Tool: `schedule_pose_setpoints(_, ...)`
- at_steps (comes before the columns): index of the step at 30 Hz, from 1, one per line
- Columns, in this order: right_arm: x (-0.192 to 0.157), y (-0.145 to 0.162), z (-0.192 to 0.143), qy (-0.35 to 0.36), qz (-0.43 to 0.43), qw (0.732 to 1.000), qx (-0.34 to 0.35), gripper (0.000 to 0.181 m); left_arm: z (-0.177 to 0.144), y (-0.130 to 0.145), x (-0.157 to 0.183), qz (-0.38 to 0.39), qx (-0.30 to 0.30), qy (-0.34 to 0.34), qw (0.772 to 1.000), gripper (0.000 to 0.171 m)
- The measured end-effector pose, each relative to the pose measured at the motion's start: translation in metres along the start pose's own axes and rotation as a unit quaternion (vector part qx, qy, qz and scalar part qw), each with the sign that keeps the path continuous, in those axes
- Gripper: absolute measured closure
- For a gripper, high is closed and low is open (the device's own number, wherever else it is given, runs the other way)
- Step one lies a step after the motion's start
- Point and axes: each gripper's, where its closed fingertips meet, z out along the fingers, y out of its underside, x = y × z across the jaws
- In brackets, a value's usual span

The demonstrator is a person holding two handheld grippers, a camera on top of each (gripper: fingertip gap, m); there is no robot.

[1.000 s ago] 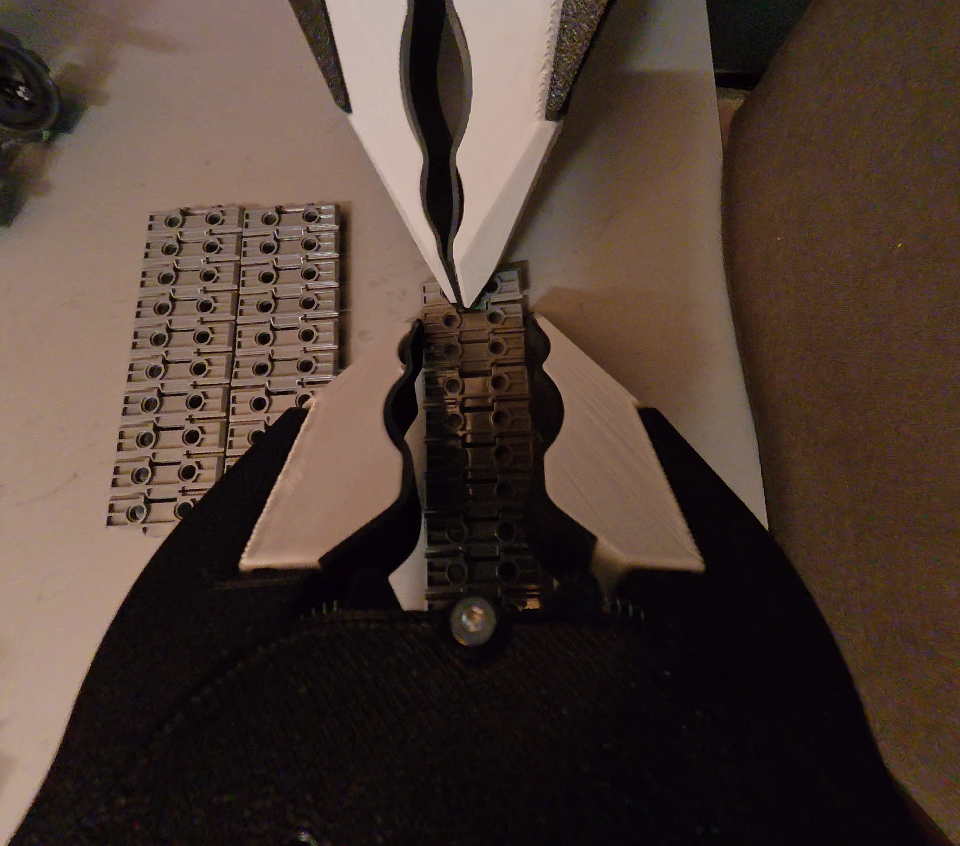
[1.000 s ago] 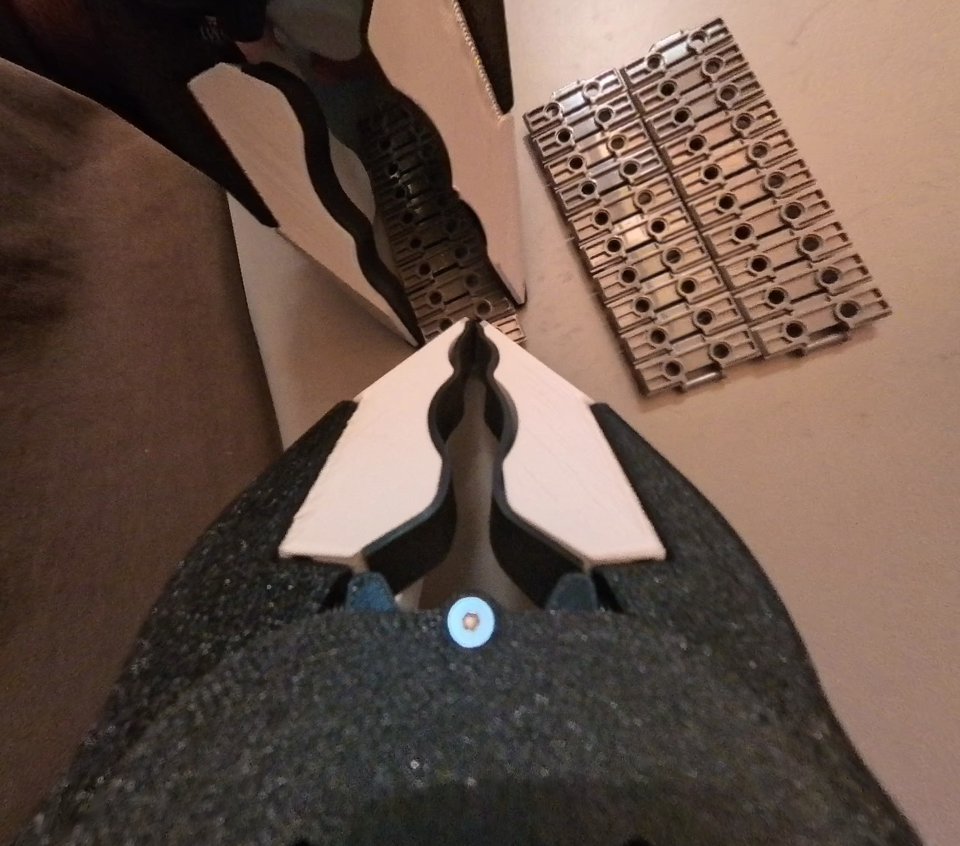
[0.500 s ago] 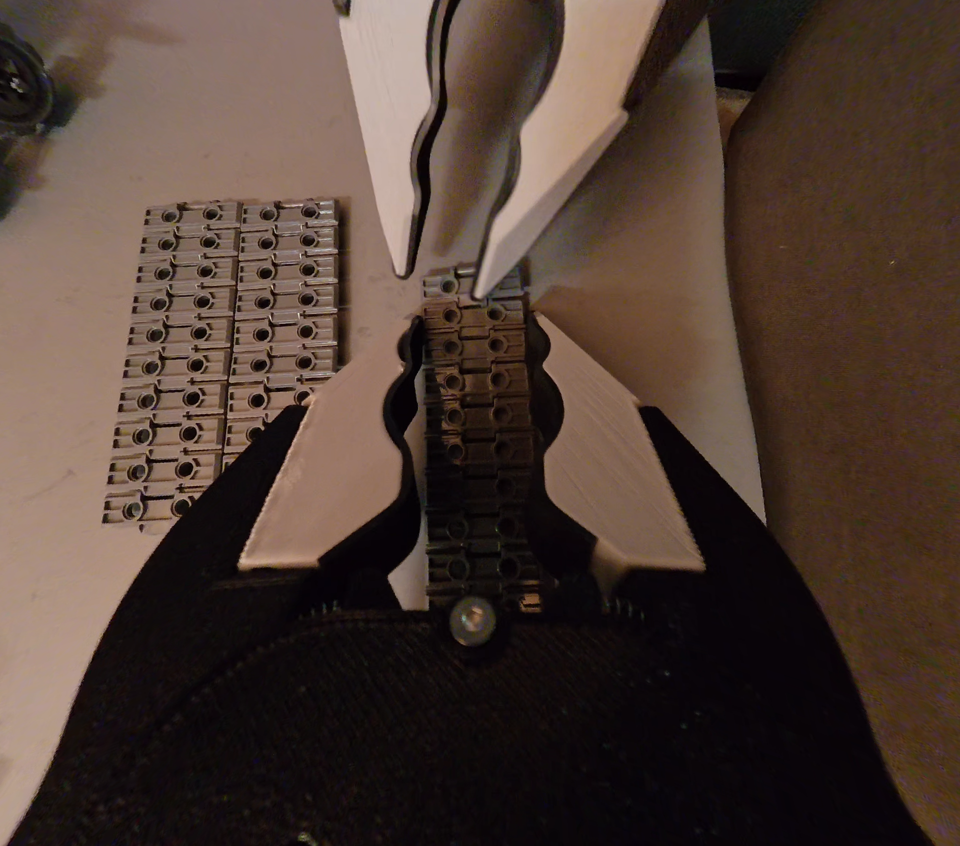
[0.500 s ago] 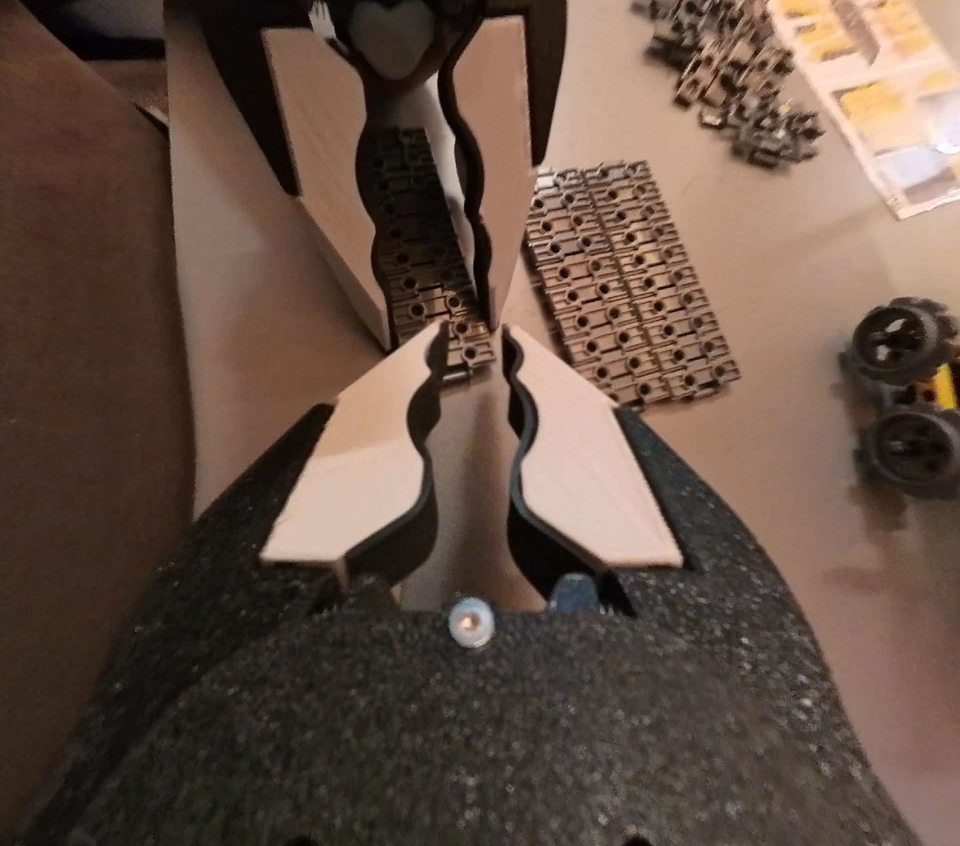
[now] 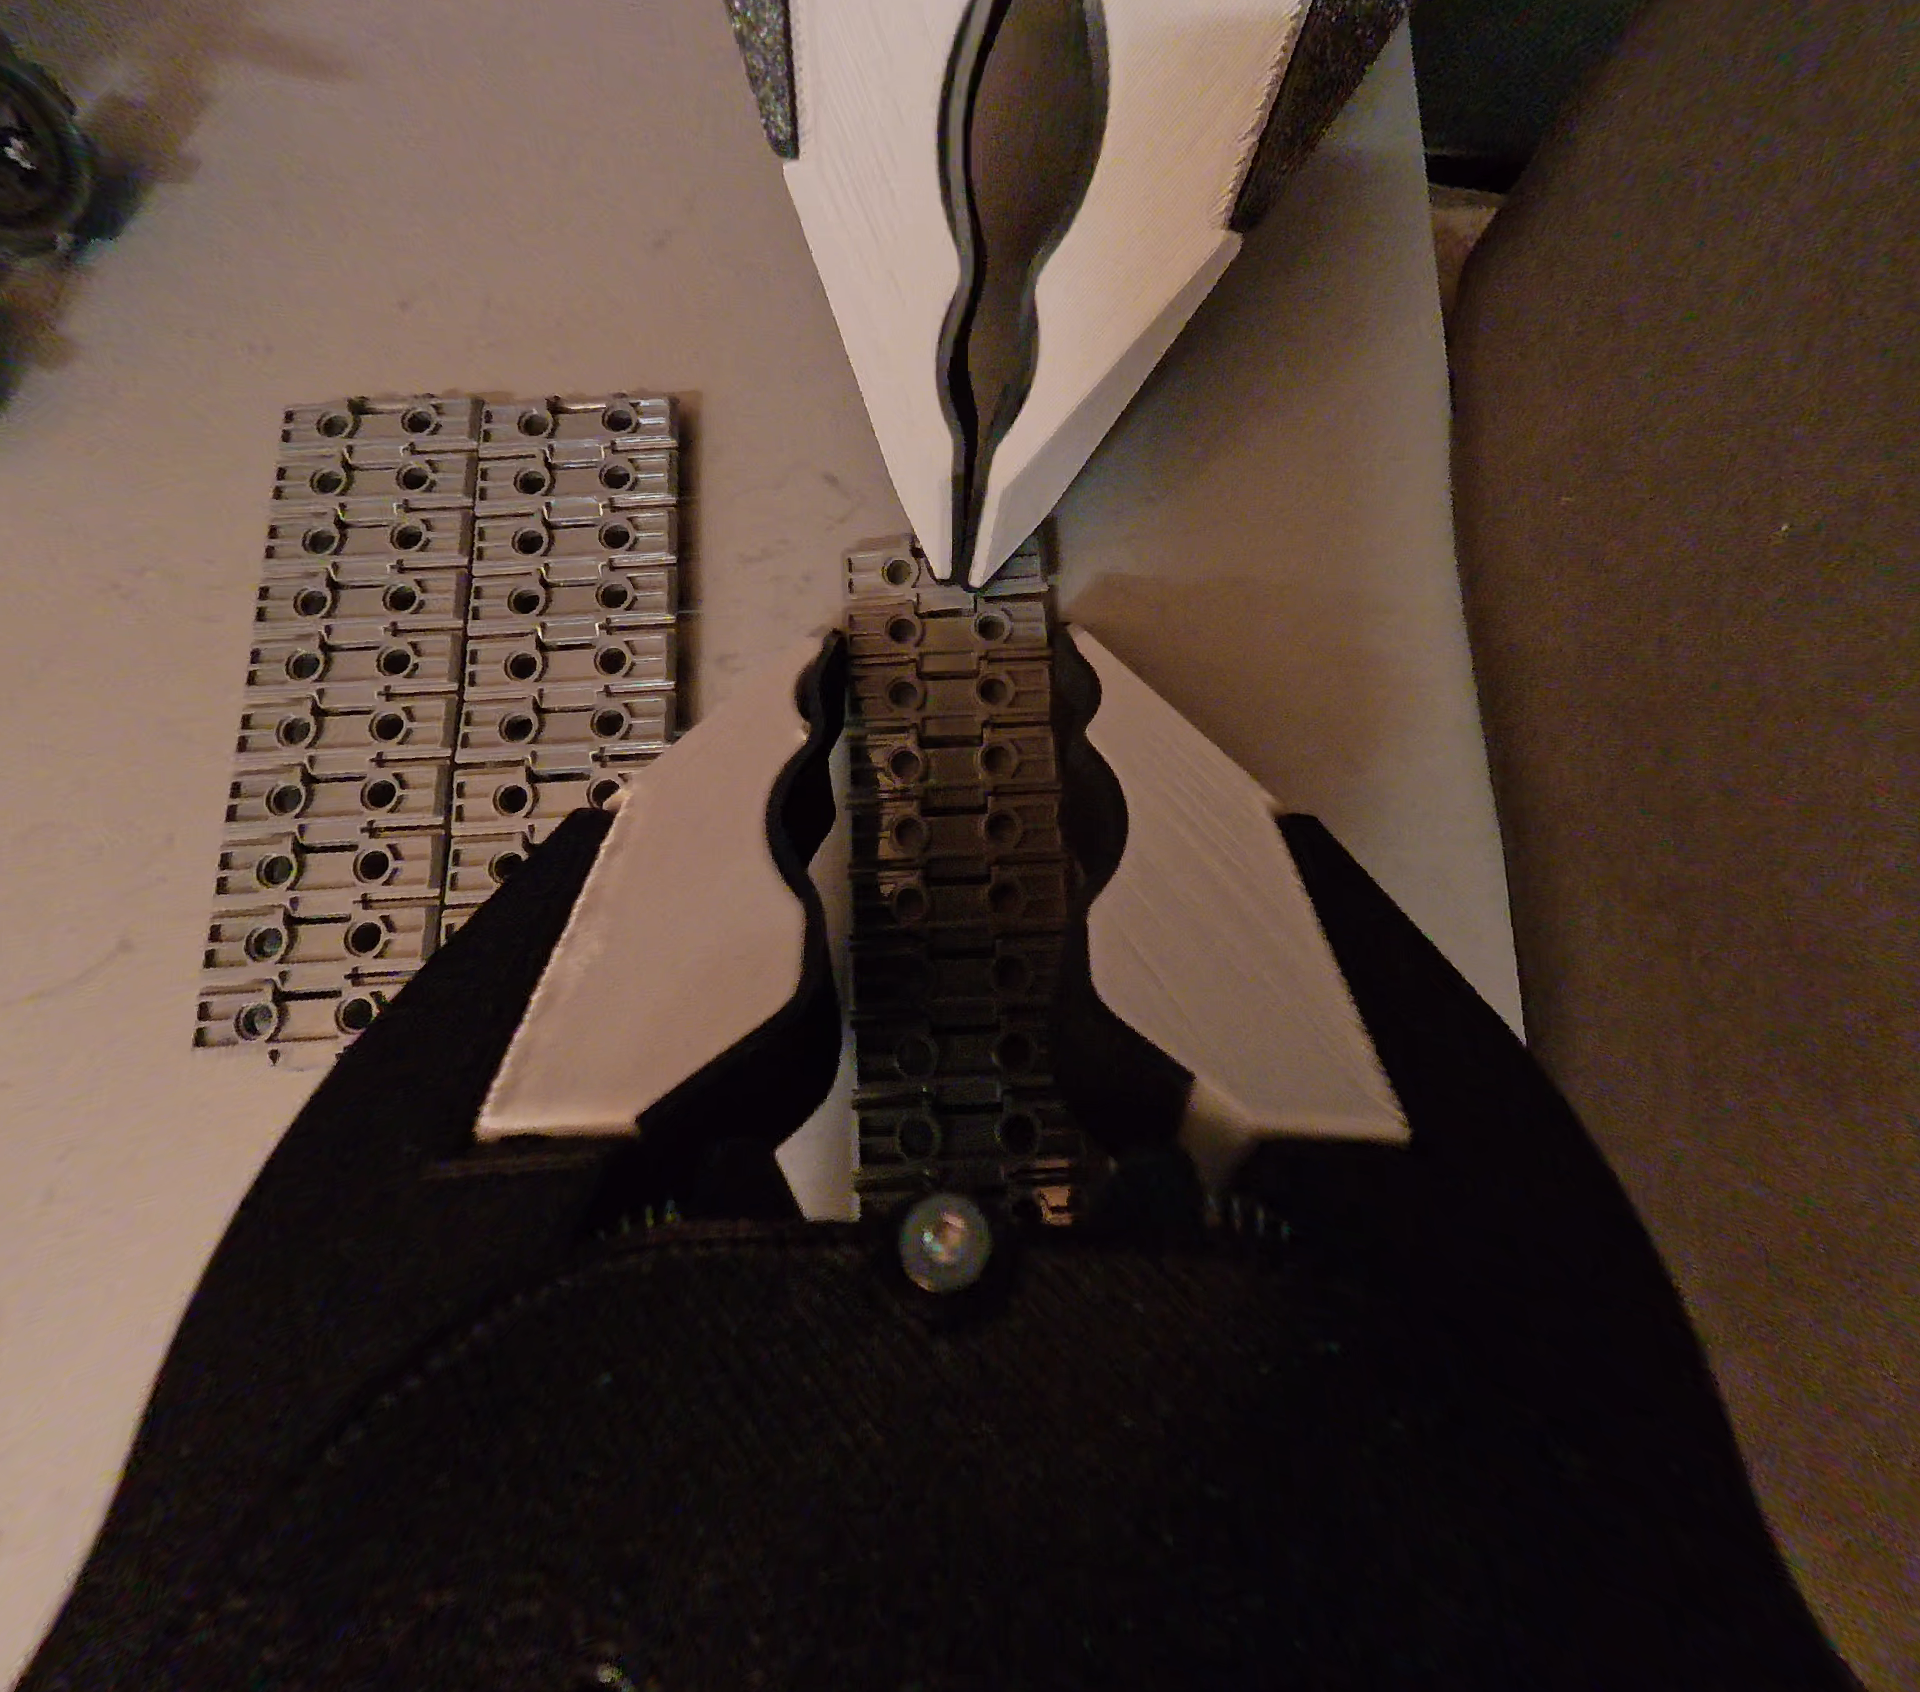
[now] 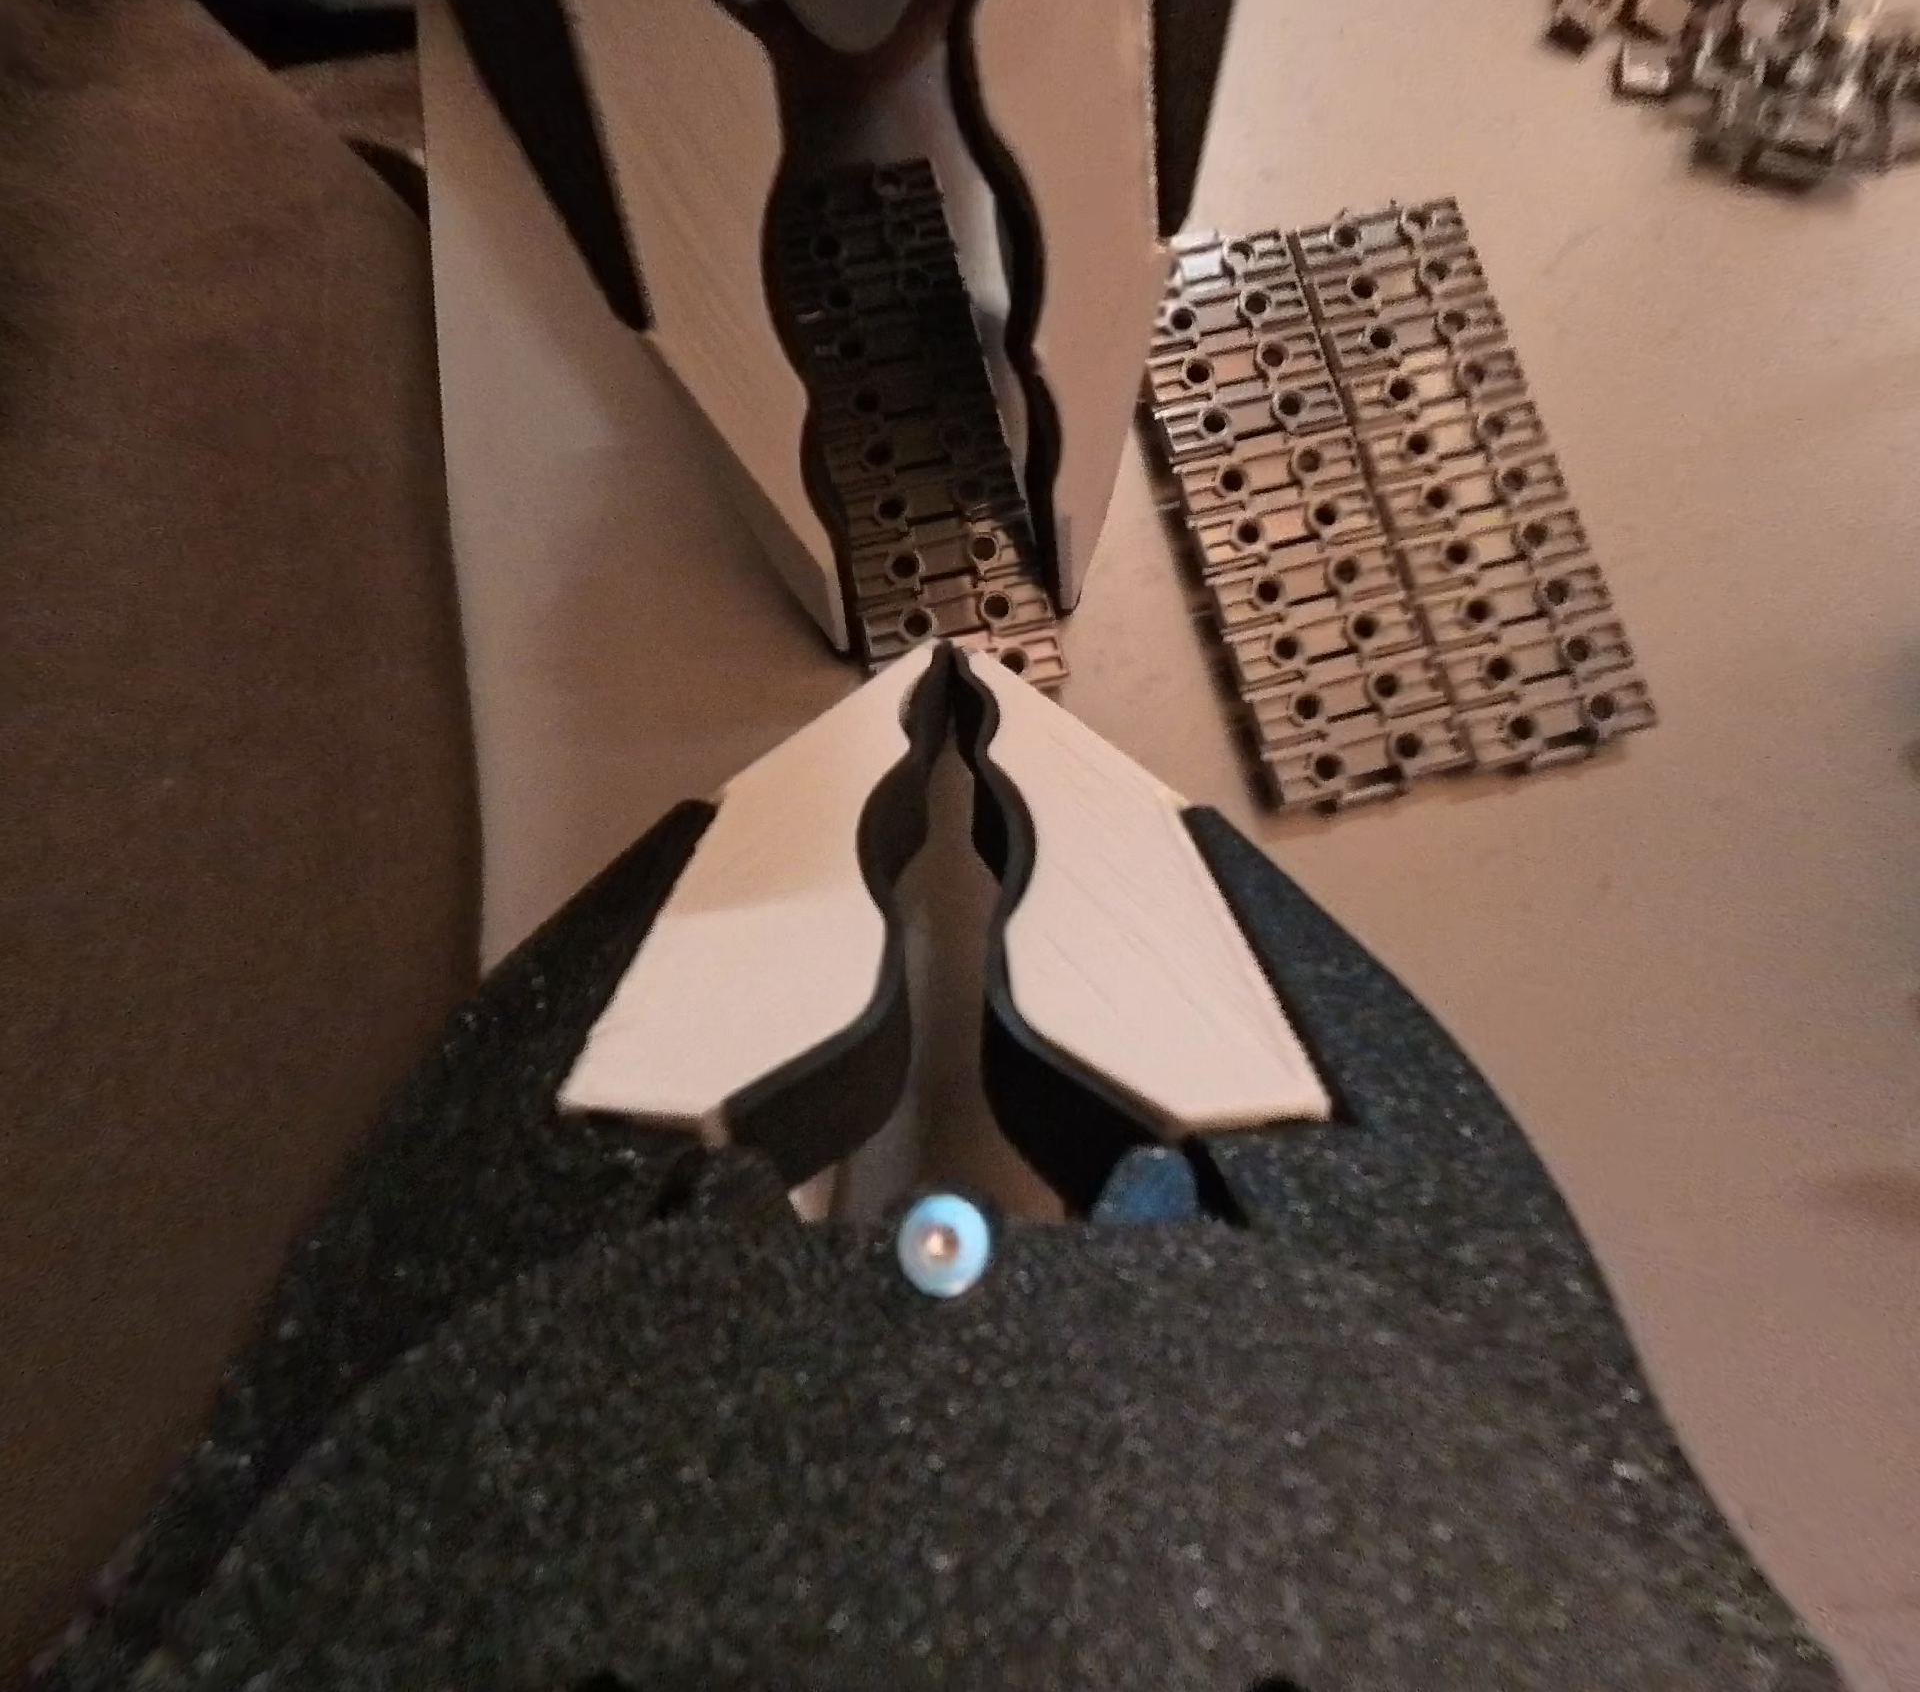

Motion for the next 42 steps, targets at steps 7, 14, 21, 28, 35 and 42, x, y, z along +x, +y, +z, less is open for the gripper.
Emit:
schedule_pose_setpoints(7,-0.001,0.002,0.002,-0.04,0.053,0.995,-0.076,0.181,0.0,-0.001,0.0,-0.001,0.0,0.001,1.0,0.133)
schedule_pose_setpoints(14,-0.001,0.002,0.002,-0.074,0.074,0.99,-0.098,0.181,0.0,-0.001,0.0,0.005,-0.001,-0.007,1.0,0.133)
schedule_pose_setpoints(21,0.0,0.0,0.0,-0.047,0.122,0.991,-0.01,0.176,-0.01,0.006,-0.008,0.0,-0.009,-0.048,0.999,0.119)
schedule_pose_setpoints(28,0.014,-0.017,-0.021,0.024,0.127,0.983,0.133,0.152,-0.038,0.012,-0.01,-0.066,0.045,-0.076,0.994,0.121)
schedule_pose_setpoints(35,0.006,-0.018,-0.017,0.03,0.072,0.987,0.138,0.131,-0.065,0.043,-0.006,-0.122,0.036,-0.127,0.984,0.106)
schedule_pose_setpoints(42,0.006,-0.006,-0.003,0.054,0.048,0.994,0.08,0.128,-0.067,0.057,-0.004,-0.11,0.01,-0.151,0.982,0.132)
